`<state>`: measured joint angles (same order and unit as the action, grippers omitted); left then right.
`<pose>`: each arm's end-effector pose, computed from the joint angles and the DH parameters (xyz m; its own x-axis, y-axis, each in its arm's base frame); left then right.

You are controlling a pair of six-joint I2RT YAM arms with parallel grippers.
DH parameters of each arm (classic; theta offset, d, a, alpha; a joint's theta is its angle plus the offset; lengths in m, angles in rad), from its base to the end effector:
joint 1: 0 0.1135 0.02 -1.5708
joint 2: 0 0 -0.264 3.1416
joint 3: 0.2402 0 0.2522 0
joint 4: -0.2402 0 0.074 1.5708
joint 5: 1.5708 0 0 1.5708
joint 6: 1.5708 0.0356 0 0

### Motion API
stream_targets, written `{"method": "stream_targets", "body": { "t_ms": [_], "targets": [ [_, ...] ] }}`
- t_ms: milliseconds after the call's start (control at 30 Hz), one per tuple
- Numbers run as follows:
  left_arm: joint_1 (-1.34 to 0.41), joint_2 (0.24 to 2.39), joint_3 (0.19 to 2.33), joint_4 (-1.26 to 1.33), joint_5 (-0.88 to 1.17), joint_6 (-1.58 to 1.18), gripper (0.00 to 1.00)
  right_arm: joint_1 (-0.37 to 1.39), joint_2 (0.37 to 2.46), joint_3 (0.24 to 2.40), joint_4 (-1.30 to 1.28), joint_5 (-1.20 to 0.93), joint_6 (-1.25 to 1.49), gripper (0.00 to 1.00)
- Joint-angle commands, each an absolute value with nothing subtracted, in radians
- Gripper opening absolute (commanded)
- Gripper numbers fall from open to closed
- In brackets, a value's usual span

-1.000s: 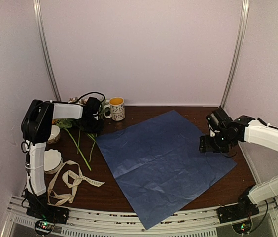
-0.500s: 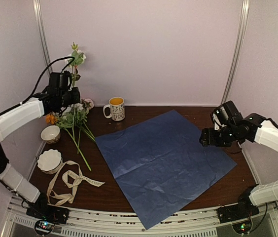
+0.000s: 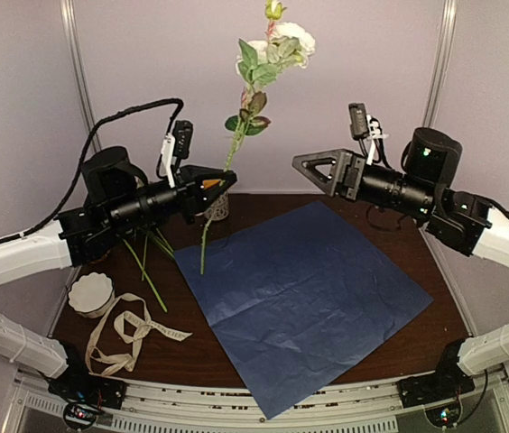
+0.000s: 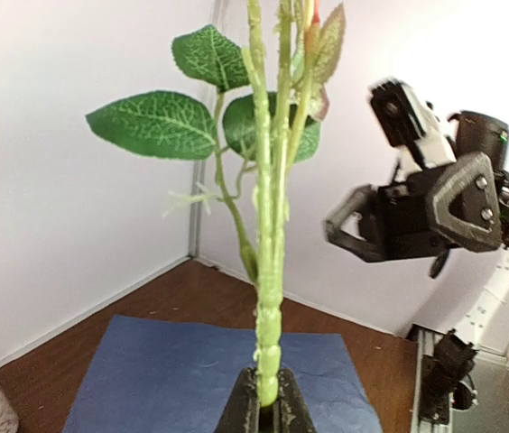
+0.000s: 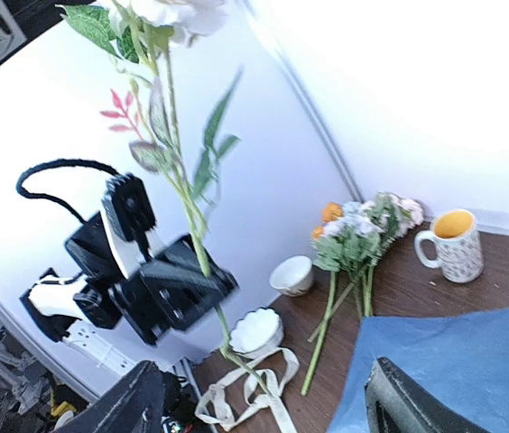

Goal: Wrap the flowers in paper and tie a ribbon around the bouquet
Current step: Pass from the left arm to the right

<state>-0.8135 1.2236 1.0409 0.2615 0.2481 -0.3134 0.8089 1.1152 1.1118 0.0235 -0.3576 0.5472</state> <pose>0.1930 -0.2168 0.3848 -0.2176 -0.2049 -0.9543 0.8468 0.4466 -0.2889 0.1679 0.1941 0.4119 -0.4665 0.2171 -0.8575 -0.7923 0.3284 0.5142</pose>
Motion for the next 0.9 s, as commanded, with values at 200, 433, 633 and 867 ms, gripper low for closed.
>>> {"method": "stream_targets", "body": {
  "t_ms": [200, 433, 633, 867],
  "targets": [
    [-0.967, 1.341, 1.091, 0.401, 0.416, -0.318, 0.00, 0.894, 1.334, 1.305, 0.118, -0.370, 0.528, 0.70],
    [-0.979, 1.354, 1.076, 0.373, 0.411, -0.322, 0.00, 0.895, 1.320, 1.285, 0.069, -0.226, 0.550, 0.00],
    [-0.966, 1.370, 1.150, 0.049, 0.062, -0.299, 0.98, 0.780, 1.341, 1.338, -0.293, -0.166, 0.628, 0.00],
    [-0.774, 1.515, 1.252, -0.391, -0.078, -0.403, 0.98, 0.554, 1.543, 1.286, -0.455, -0.518, 0.648, 0.00]
  ]
}}
